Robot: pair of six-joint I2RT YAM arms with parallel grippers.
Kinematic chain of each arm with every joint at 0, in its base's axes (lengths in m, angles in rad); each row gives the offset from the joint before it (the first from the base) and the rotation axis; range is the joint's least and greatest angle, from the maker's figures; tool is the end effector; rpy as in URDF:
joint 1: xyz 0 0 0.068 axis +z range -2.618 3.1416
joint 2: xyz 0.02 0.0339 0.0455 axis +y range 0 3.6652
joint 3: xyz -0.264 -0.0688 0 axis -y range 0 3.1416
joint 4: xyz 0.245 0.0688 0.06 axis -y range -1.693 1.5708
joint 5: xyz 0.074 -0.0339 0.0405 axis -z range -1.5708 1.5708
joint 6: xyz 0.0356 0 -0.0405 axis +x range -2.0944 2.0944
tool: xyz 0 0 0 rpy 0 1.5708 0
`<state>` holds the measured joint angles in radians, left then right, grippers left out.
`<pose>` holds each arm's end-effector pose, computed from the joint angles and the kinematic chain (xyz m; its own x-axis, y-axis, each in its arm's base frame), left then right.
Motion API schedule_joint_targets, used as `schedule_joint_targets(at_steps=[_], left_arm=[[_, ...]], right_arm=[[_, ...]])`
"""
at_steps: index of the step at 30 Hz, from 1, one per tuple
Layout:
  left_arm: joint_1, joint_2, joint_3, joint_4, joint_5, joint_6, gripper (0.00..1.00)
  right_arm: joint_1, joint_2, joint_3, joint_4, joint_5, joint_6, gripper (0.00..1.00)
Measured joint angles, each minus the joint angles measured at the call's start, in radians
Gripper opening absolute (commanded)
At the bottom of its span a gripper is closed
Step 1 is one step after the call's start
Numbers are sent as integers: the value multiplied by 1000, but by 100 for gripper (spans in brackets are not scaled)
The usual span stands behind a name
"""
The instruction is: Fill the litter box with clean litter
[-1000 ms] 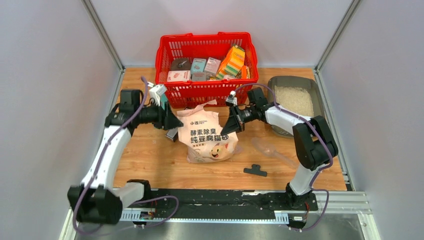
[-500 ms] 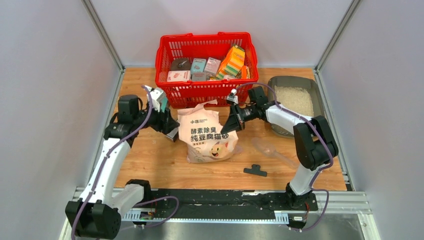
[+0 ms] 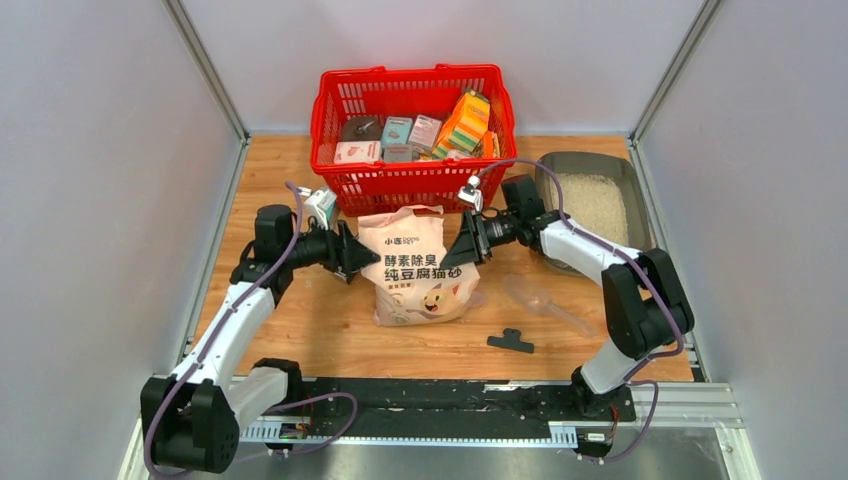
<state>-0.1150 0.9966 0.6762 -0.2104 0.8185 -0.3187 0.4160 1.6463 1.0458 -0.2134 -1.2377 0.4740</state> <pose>0.2084 -0.0502 0.2652 -0.6981 -0.1349 -0.7032 0.5109 0.5942 -0.6212 0.2926 0.1661 0.2256 -0.9229 -0.2446 -0.2974 -0.3422 0.1669 0.9247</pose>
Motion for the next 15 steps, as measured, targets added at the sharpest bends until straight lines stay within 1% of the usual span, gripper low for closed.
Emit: schedule_joint_targets(at_steps=[3,5,6,7,8,9,10,11,12,13,15], left_arm=[[-16,30,-34,83,20,-60,73],[-31,50,-55,145,32,-95,70],[-38,60,-64,177,38,-115,68],[-44,71,-72,209,44,-134,64],[-50,85,-77,241,49,-158,60],[-55,102,-81,275,57,-182,56],[-56,121,-83,309,64,-206,48],[-59,139,-83,338,72,-231,44],[-60,160,-84,373,79,-261,40],[-60,175,-84,397,84,-284,31],[-60,199,-84,434,95,-332,19]], right_arm=[[10,-35,-57,63,32,22,49],[18,-61,-94,120,58,45,50],[23,-73,-111,153,73,59,49],[28,-87,-132,192,92,77,46],[34,-100,-148,222,106,91,40],[38,-109,-161,251,118,106,25],[42,-114,-167,272,128,115,17],[42,-116,-172,291,136,124,12],[42,-117,-175,309,142,138,2],[42,-117,-177,320,147,146,0],[41,-117,-179,332,152,163,0]])
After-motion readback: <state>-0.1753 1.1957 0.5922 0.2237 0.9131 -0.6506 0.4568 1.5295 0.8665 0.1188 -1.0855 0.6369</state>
